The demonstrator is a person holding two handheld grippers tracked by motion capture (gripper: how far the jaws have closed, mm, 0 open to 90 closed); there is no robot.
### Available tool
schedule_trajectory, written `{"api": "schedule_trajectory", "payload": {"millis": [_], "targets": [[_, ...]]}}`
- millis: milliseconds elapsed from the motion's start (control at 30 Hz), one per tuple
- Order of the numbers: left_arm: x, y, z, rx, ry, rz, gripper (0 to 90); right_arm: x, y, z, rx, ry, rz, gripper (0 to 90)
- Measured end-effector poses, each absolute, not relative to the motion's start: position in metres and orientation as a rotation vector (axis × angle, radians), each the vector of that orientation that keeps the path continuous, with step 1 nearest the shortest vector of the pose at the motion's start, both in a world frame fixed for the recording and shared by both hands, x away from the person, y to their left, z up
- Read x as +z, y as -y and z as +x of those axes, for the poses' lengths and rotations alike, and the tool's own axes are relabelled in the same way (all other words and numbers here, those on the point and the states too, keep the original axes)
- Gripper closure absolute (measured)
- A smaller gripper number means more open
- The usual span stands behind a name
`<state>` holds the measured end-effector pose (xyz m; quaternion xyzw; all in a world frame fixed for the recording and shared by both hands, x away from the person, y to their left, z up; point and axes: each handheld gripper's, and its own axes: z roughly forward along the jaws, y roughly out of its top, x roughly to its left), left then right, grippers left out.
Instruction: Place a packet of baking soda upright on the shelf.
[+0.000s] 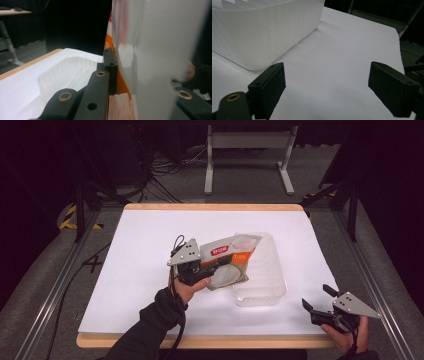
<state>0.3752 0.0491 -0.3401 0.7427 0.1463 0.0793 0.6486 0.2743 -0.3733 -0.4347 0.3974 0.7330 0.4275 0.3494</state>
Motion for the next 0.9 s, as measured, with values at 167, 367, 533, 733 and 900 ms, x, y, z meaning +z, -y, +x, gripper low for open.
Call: {"api": "schedule_trajectory", "payload": {"millis": [167, 367, 533, 733, 900], "targets": [[-0.341, -0.028, 0.384, 0.122, -0.283, 1.688, 89.8, -0.435, 0.371, 0.274, 1.092, -1.897, 1.018, 14.8], [-0.342, -0.004, 0.389, 0.081, -0.248, 1.661, 89.8, -0.435, 0.369, 0.274, 1.079, -1.901, 1.008, 14.7], [-0.342, 0.018, 0.390, 0.092, -0.212, 1.687, 89.8, -0.434, 0.363, 0.273, 1.049, -1.920, 0.960, 14.7], [-0.347, 0.034, 0.394, 0.104, -0.185, 1.700, 89.8, -0.435, 0.364, 0.272, 1.036, -1.909, 0.964, 15.2], [-0.355, 0.041, 0.400, 0.099, -0.172, 1.686, 89.8, -0.436, 0.369, 0.273, 1.036, -1.889, 0.990, 15.4]]}}
